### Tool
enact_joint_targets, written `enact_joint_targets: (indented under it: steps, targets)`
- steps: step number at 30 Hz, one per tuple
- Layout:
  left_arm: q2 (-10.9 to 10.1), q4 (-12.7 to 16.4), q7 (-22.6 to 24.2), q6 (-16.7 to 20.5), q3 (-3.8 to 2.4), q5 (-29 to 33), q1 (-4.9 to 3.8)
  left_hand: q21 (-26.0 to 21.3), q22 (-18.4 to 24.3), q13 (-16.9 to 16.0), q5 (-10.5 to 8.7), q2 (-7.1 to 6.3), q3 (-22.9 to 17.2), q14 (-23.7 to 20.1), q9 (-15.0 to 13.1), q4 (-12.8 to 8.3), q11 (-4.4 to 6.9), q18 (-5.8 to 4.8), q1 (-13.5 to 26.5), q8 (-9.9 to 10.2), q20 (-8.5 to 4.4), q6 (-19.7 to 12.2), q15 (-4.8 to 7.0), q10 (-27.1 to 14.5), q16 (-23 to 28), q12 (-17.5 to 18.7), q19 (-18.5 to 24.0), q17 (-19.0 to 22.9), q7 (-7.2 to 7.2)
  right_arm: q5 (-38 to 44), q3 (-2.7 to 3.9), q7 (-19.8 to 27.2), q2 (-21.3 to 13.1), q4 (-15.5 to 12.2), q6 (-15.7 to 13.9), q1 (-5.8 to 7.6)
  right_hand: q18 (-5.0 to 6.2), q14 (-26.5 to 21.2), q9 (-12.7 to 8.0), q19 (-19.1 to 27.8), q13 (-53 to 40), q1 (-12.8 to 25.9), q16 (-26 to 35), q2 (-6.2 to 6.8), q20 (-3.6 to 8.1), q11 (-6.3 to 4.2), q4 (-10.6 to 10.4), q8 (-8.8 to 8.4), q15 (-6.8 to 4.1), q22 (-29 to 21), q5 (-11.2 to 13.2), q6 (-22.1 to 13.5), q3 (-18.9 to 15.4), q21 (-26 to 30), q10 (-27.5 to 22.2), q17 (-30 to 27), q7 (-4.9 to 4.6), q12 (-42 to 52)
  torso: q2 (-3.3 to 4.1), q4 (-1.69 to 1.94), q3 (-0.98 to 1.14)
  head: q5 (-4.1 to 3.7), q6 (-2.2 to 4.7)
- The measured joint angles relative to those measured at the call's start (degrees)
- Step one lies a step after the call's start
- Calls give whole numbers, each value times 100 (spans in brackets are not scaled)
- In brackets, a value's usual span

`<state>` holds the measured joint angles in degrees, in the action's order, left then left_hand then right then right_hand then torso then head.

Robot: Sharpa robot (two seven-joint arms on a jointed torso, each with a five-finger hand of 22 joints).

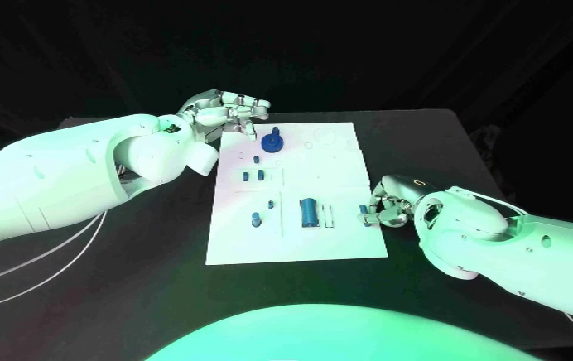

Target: Assemble the parts on the task board

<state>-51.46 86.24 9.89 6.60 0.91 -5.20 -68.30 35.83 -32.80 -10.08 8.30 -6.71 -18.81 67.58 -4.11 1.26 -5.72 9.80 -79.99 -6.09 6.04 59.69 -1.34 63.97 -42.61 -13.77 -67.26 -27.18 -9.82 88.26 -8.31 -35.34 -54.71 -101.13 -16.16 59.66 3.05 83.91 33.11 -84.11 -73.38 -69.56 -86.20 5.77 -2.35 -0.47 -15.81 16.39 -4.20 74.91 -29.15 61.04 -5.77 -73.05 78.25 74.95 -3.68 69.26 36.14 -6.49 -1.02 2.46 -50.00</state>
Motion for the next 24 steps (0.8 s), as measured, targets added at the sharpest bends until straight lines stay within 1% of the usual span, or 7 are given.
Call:
enact_joint_targets:
  steps: [6, 9, 11, 12, 19, 21, 24]
  targets:
    - [-6, 0, -2, -2, 0, 0, 0, 0, 0, 0, 0, 0, 0, 0, 0, 0, 0, 0, 0, 0, 15, 0, 0, 0, 0, 0, 15, 0, 0, 205, 5, -48, 74, 48, 46, -11, 0, 0, 241, 0, 0, -184, 0, 15, 0, 0, 37, 0, 0, 0, 0, 31, -37, 28, 0, 0, 8, 0, 1, 0, 2, 4, -1]
    - [-7, 0, -3, -6, 0, 0, 0, 0, 0, 0, 0, 2, 0, 0, 0, 0, 0, 0, 2, 0, 21, 0, 0, 0, 0, 0, 21, 0, 0, 324, 7, -72, 114, 62, 70, -16, 1, 0, 250, 0, -8, -325, 0, 34, 0, 0, 79, 8, 0, -1, 79, 29, -64, 28, 0, -1, 16, 0, 3, 0, 3, 5, -1]
    - [-7, 0, -5, -9, 0, 0, 0, 0, 0, 0, 0, 24, 12, 0, 0, 13, 0, 0, 23, 0, 21, 0, 0, 0, 0, 0, 21, 0, 0, 402, 6, -93, 138, 80, 89, -25, 0, 0, 650, 0, -8, -367, 0, 14, 0, 0, 105, 28, 0, 0, 93, 8, -53, 28, 0, -1, 41, 0, 3, -1, 2, 5, -1]
    - [-7, 0, -6, -11, 0, 0, 0, 0, 0, 0, 0, 23, 12, 0, 0, 13, 0, 0, 23, 0, 21, 0, 0, 0, 0, 0, 21, 0, 0, 433, 5, -103, 149, 86, 97, -27, 0, 0, 666, 0, -8, -400, 0, 39, 0, 0, 105, 57, 0, 2, 114, 2, -53, 28, 0, -1, 48, 0, 3, -1, 3, 5, -1]
    - [-7, -1, -11, -24, 0, 0, 0, 0, 0, 0, 0, 23, 12, 0, 0, 12, 0, 0, 23, 0, 20, 0, 0, 0, 0, 0, 21, 0, 0, 640, 4, -156, 225, 96, 151, -30, 0, 0, 656, 0, -14, -590, 0, -1, 0, 0, 203, 86, 0, 4, 123, -38, -37, 29, 0, -1, 29, 0, -1, -3, 4, -9, -1]
    - [-6, -1, -13, -26, 0, 0, 0, 0, 0, 0, 0, 23, 12, 0, 0, 12, 0, 0, 23, 0, 21, 0, 0, 0, 0, 0, 20, 0, 0, 687, 5, -162, 240, 96, 164, -31, 0, 0, 478, 0, -13, -675, 0, -6, 0, 0, 255, 113, 0, 4, 173, -50, -12, 61, -1, -1, 22, 0, -1, -5, 4, -9, -1]
    - [-6, -1, -16, -28, 0, 0, 0, 0, 0, 0, 0, 23, 11, 0, 0, 12, 0, 0, 23, 0, 21, 0, 0, 0, 0, 0, 21, 0, 0, 773, 10, -164, 269, 95, 191, -26, 0, 0, 125, 0, -7, -825, 0, -10, 0, -19, 331, 114, 0, 3, 470, -118, 64, 96, -22, -2, 33, -28, -4, -5, 4, -19, -1]
